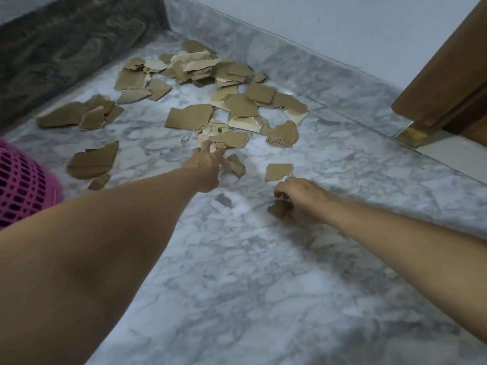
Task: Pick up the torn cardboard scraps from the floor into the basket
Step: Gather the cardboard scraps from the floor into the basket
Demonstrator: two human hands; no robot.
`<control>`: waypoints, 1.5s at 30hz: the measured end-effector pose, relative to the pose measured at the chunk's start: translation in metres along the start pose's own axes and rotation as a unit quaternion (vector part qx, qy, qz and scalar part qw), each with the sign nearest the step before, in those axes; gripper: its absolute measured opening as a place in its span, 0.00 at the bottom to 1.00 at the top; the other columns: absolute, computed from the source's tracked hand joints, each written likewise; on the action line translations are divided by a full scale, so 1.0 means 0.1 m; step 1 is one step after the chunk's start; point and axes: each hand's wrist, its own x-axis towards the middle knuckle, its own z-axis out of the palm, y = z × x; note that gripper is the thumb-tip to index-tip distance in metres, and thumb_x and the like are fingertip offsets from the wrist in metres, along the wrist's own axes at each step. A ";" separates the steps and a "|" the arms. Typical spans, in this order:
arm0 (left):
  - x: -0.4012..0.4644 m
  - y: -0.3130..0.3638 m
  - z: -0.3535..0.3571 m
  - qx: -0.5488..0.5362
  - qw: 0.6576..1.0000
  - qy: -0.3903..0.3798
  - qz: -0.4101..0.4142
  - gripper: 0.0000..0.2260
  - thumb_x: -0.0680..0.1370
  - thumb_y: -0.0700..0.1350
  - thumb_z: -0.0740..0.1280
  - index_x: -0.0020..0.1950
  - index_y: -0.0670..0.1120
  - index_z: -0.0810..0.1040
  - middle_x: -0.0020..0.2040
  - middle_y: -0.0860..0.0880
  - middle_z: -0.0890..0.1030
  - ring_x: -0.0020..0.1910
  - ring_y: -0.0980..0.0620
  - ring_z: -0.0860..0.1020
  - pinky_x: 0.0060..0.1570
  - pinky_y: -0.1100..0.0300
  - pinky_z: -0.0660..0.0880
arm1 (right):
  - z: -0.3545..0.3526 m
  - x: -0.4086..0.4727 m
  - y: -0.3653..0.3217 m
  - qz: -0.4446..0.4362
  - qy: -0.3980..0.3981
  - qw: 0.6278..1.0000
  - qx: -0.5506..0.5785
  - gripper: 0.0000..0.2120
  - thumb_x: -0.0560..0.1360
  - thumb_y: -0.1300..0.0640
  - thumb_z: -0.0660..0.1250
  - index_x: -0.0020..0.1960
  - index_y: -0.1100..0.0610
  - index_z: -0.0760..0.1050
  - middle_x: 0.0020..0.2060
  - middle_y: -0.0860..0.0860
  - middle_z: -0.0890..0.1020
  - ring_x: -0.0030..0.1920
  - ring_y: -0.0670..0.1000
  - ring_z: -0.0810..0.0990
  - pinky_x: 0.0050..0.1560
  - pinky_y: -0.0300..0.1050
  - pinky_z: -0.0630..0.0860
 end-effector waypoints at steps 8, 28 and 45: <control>0.07 -0.07 0.13 -0.074 0.992 0.057 -0.081 0.17 0.76 0.35 0.65 0.64 0.39 0.69 0.62 0.39 0.73 0.59 0.41 0.74 0.56 0.54 0.72 | -0.04 0.10 -0.07 0.037 -0.008 0.999 0.012 0.05 0.75 0.55 0.65 0.47 0.54 0.70 0.48 0.53 0.74 0.46 0.57 0.74 0.40 0.46 0.68; 0.50 0.18 0.18 -0.136 0.987 0.052 0.069 0.04 0.72 0.34 0.71 0.43 0.41 0.80 0.53 0.46 0.73 0.45 0.46 0.77 0.43 0.61 0.74 | -0.33 0.70 0.26 0.117 0.082 0.982 0.121 0.17 0.69 0.53 0.78 0.49 0.52 0.71 0.52 0.52 0.78 0.50 0.54 0.75 0.45 0.45 0.70; 0.92 0.09 -0.23 -0.110 0.984 0.133 -0.044 0.22 0.73 0.45 0.73 0.66 0.51 0.73 0.67 0.46 0.66 0.65 0.45 0.65 0.66 0.52 0.64 | -0.71 1.30 0.50 0.183 0.123 0.972 0.084 0.37 0.69 0.42 0.74 0.74 0.46 0.64 0.73 0.53 0.60 0.72 0.61 0.58 0.69 0.57 0.63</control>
